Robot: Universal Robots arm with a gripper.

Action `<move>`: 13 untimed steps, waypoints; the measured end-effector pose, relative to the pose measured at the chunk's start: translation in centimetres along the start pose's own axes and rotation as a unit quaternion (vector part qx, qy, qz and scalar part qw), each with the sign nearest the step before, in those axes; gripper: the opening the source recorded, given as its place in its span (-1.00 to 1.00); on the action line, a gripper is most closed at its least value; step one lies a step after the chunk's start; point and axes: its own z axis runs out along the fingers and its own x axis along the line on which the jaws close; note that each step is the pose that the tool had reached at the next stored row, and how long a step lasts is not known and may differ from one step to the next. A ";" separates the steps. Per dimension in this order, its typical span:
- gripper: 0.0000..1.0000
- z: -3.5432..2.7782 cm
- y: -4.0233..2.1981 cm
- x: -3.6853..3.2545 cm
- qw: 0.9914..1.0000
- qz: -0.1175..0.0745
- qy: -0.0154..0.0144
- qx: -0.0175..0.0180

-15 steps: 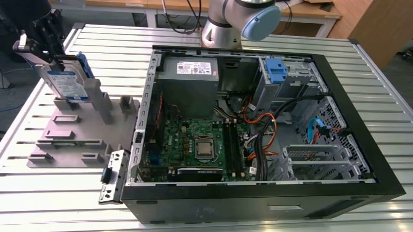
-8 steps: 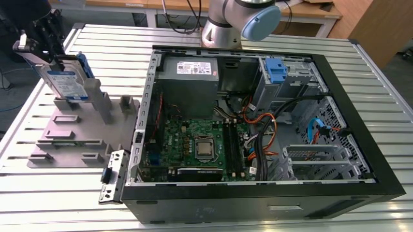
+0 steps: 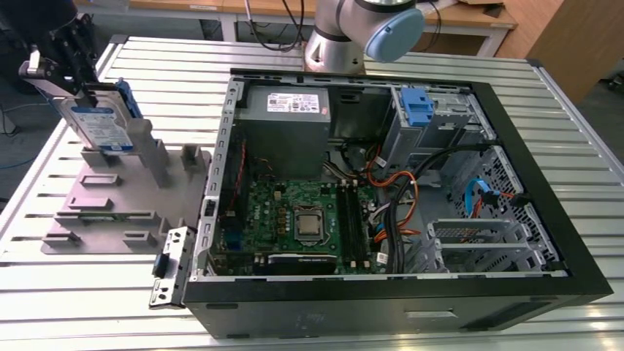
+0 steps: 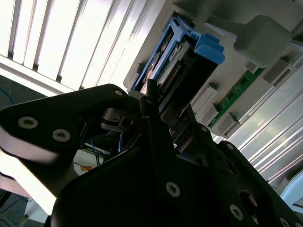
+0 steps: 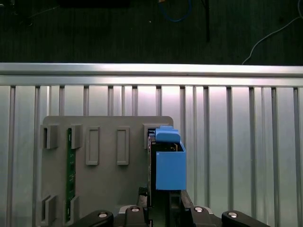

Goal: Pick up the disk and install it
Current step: 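Pick up the disk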

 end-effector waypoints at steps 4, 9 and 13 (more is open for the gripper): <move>-0.30 0.00 0.00 0.00 1.000 0.000 0.000 0.000; -0.30 -0.52 0.01 -0.03 1.000 0.000 0.000 0.000; -0.30 -1.41 0.04 -0.07 1.000 0.000 0.000 0.000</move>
